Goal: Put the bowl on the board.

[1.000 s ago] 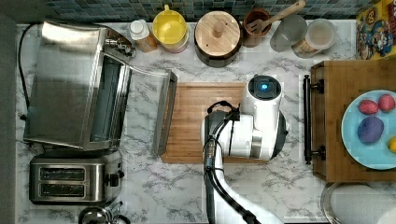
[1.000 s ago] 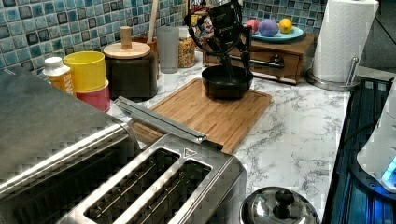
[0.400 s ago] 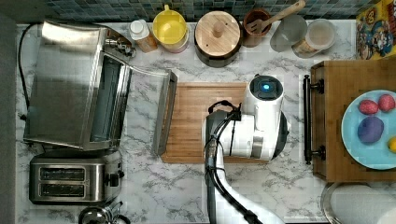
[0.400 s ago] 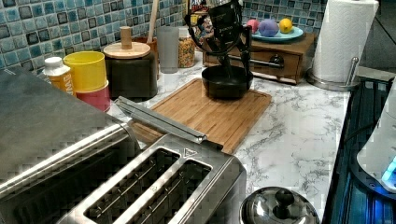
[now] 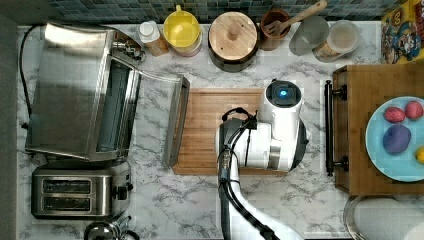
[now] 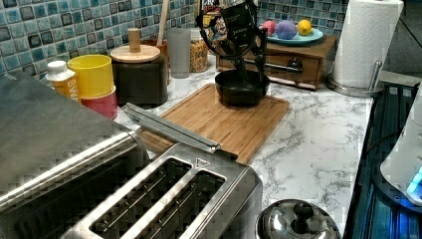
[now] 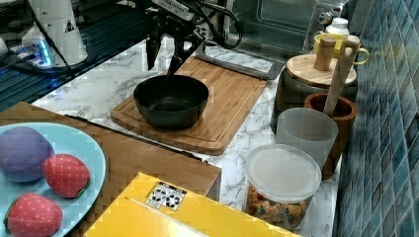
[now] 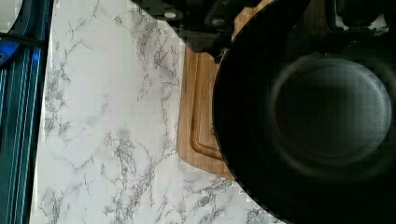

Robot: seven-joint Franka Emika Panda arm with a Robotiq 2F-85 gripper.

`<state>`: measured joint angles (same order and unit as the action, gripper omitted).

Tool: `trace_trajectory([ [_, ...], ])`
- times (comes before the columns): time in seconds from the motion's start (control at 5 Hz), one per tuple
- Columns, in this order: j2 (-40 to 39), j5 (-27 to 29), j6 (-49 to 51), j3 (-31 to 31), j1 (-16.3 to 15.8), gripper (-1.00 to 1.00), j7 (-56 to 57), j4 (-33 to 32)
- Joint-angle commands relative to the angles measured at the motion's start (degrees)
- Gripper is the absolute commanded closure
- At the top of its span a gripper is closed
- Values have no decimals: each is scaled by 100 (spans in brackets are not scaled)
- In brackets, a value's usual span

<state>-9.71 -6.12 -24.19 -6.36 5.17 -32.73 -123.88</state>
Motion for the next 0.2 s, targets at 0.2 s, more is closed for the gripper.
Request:
trace_trajectory([
  [0.2,239,44,51,-16,4,0,357,558],
])
